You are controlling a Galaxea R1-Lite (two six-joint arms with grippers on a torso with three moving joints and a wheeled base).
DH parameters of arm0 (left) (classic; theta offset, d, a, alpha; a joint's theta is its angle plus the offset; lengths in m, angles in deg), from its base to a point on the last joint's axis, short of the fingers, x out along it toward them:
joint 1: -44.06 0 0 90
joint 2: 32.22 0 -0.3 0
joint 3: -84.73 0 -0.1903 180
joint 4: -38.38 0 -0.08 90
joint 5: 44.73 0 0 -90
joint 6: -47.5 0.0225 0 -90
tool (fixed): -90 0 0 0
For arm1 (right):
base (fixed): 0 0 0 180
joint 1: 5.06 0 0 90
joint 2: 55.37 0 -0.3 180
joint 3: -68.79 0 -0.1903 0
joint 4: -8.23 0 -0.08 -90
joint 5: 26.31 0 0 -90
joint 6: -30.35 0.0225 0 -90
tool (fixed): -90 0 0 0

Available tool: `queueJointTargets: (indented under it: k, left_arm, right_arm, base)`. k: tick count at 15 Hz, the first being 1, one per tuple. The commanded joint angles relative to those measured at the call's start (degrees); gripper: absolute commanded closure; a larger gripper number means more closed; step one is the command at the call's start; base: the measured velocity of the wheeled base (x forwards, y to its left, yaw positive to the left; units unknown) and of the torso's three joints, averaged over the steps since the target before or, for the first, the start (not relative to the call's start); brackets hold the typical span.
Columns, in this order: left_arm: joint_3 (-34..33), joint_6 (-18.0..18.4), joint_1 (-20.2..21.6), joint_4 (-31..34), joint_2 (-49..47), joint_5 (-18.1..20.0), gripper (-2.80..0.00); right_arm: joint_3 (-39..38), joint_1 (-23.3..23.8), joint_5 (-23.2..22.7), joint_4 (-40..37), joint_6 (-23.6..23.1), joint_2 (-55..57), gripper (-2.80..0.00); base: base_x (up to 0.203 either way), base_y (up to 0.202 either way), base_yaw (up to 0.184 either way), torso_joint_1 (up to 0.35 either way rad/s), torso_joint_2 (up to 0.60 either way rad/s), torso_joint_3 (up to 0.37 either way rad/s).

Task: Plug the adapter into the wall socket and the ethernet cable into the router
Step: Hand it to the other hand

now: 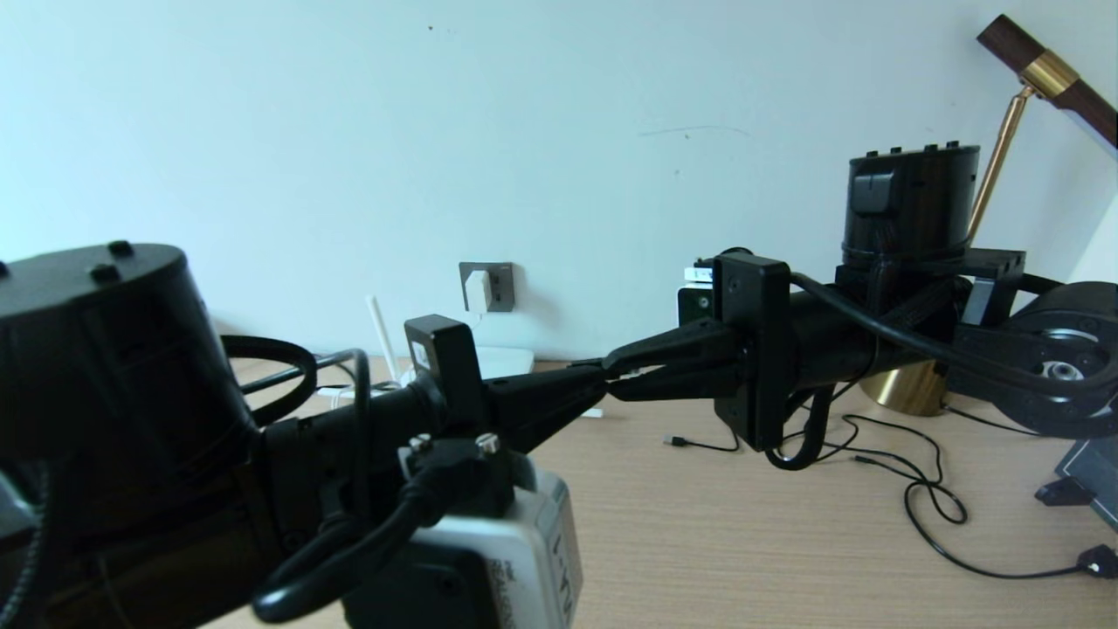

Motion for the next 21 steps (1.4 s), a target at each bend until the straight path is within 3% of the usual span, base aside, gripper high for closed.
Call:
queueJointTargets:
  k: [1, 2, 3, 21]
  left_arm:
    - [0.1, 0.4, 0.0, -0.1, 0.0, 0.0, 0.0]
    - [0.1, 0.4, 0.1, -0.1, 0.0, 0.0, 0.0]
    - [0.1, 0.4, 0.0, -0.1, 0.0, 0.0, -2.8]
    - [0.3, 0.0, 0.4, -0.2, -0.7, -0.1, -2.8]
  right_arm:
    - [0.0, 0.0, -0.4, 0.1, 0.5, 0.0, 0.0]
    - [0.0, 0.0, -0.4, 0.1, 0.5, 0.0, 0.0]
    - [0.0, 0.0, -0.4, 0.1, 0.5, 0.0, 0.0]
    - [-0.9, 0.1, -0.4, 0.2, 0.4, -0.2, 0.0]
  base:
    - [0.0, 0.0, 0.0, 0.0, 0.0, 0.0]
    - [0.0, 0.0, 0.0, 0.0, 0.0, 0.0]
    - [0.0, 0.0, 0.0, 0.0, 0.0, 0.0]
    - [0.0, 0.0, 0.0, 0.0, 0.0, 0.0]
